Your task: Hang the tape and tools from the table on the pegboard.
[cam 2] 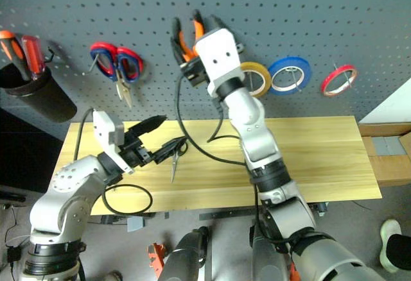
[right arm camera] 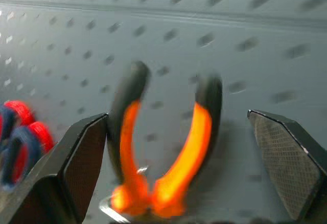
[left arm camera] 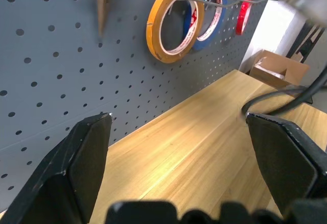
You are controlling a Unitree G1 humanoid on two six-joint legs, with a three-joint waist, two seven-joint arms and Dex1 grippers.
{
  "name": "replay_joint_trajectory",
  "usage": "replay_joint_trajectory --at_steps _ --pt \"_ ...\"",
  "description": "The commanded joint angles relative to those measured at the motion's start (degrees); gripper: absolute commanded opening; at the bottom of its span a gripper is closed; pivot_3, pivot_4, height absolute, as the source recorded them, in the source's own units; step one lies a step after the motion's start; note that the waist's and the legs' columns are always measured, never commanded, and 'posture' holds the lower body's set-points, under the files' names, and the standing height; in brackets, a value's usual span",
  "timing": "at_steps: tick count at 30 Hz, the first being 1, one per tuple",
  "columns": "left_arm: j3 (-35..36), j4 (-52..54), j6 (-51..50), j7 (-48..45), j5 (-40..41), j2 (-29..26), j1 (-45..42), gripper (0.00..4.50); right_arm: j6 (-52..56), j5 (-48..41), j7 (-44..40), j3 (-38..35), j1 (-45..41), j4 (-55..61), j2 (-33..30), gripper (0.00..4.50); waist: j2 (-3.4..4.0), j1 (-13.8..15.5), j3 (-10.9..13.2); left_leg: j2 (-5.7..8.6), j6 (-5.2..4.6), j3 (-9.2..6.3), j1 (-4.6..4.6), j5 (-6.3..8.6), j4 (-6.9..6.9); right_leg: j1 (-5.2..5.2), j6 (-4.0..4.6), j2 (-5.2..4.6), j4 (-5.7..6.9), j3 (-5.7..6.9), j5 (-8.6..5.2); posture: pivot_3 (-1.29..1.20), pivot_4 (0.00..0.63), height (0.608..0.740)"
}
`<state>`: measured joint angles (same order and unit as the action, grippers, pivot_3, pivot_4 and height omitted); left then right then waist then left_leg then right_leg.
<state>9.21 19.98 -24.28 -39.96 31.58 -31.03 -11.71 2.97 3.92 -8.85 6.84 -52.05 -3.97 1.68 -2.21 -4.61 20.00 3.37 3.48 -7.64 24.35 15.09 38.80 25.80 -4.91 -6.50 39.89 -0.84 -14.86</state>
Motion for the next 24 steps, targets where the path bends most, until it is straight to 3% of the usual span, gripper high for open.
replay_joint_trajectory --at_steps 1,11,24 --pt "-0.7 1.3 0.2 1.3 -1.5 0.0 1.0 4.5 6.2 -3.7 -2.0 -2.3 1.5 11.7 -1.7 4.48 0.0 0.0 0.0 -0.01 0.0 0.0 0.0 0.0 -0.01 0.01 0.0 0.0 0.0 0.0 0.0 -0.03 0.299 0.74" --pt "-2.6 0.0 -4.2 3.6 -3.8 -0.4 1.7 4.5 18.4 -9.6 -6.4 -3.5 12.1 26.0 -7.3 4.48 0.0 -0.2 0.0 -0.07 -0.03 0.04 -0.01 0.01 -0.03 0.03 0.02 0.08 0.02 -0.05 0.01 -0.04 0.306 0.74" --pt "-4.5 -2.1 -14.9 9.2 -8.9 -2.1 4.6 4.5 46.5 -32.1 -12.5 -6.1 20.2 38.4 -12.0 4.48 0.0 -0.1 0.0 -0.08 -0.23 0.0 -0.01 0.13 -0.03 0.01 0.03 0.11 0.0 -0.06 0.01 -0.05 0.317 0.74"
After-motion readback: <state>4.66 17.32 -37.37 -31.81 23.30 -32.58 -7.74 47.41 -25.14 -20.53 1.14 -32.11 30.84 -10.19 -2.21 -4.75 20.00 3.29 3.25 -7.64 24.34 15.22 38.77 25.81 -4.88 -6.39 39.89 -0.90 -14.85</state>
